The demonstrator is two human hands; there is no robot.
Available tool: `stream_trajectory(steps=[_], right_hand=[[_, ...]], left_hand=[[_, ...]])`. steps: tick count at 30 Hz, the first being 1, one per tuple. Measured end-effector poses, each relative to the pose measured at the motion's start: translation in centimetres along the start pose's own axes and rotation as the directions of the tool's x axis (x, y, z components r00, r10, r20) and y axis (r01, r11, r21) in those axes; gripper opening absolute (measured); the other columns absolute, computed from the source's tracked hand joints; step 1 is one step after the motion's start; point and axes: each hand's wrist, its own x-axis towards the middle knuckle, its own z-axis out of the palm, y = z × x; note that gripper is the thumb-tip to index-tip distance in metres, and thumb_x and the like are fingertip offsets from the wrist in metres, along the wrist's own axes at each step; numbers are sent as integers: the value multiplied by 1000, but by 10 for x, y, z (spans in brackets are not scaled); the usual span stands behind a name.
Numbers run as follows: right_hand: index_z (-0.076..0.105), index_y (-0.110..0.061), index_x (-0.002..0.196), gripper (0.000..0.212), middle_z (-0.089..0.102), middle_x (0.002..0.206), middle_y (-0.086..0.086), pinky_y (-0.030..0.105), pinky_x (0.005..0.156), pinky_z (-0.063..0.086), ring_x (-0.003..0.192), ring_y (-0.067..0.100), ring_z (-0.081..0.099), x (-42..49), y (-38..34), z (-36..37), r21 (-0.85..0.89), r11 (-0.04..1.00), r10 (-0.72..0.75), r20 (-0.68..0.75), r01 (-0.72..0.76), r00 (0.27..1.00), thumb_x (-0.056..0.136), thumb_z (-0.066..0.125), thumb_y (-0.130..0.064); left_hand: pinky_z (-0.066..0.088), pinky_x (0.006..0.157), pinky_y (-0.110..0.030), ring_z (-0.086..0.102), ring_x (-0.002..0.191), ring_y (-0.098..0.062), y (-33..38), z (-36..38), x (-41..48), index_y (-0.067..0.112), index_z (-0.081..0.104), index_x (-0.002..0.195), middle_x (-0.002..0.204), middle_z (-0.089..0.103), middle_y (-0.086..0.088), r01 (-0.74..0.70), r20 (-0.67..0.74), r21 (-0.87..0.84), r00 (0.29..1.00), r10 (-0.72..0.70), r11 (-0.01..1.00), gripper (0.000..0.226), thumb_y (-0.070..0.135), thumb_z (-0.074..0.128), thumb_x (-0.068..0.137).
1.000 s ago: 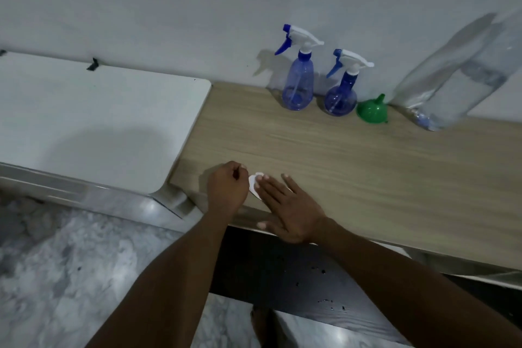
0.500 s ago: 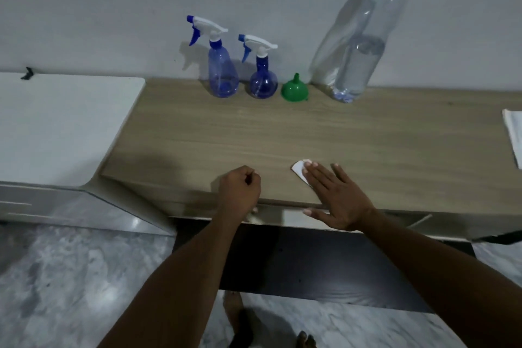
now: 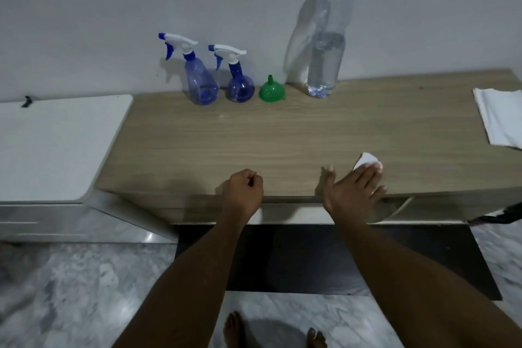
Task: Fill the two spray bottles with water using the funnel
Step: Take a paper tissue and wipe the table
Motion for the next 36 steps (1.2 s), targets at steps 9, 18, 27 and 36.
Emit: stream_trajectory(steps=[9, 18, 27, 36], right_hand=[[-5, 5, 154, 99, -9, 164, 20, 58, 120, -5, 152, 26, -18, -64, -106, 55, 89, 990, 113, -10, -112, 994, 92, 17, -70], [0, 6, 154, 95, -3, 164, 22, 54, 122, -3, 153, 30, -8, -139, -229, 124, 28, 999, -35, -34, 36, 999, 95, 23, -65], [8, 5, 155, 77, 3, 163, 24, 51, 121, -3, 153, 35, -1, -206, -309, 175, -74, 890, -443, 90, 449, 892, 97, 31, -41], [66, 0, 119, 56, 68, 112, 16, 39, 68, 54, 90, 34, 57, -186, -268, 152, -156, 466, -872, 87, 871, 482, 63, 71, 7]], left_hand=[[52, 67, -34, 67, 71, -22, -76, -76, 20, 8, 71, 77, 72, 71, -10, 55, -58, -88, 996, -60, 995, 28, 25, 59, 95], [53, 65, -40, 63, 64, -26, -175, -170, 57, 4, 63, 69, 64, 64, -13, 36, -34, -91, 999, -39, 995, 38, 28, 55, 97], [51, 66, -34, 64, 67, -19, -237, -239, 71, 3, 66, 71, 67, 67, -10, 85, -139, -99, 985, -98, 991, 40, 31, 55, 98], [46, 61, -26, 61, 63, -13, -226, -243, 73, 13, 63, 65, 63, 63, -2, 71, -96, -80, 992, -78, 994, 36, 26, 54, 98]])
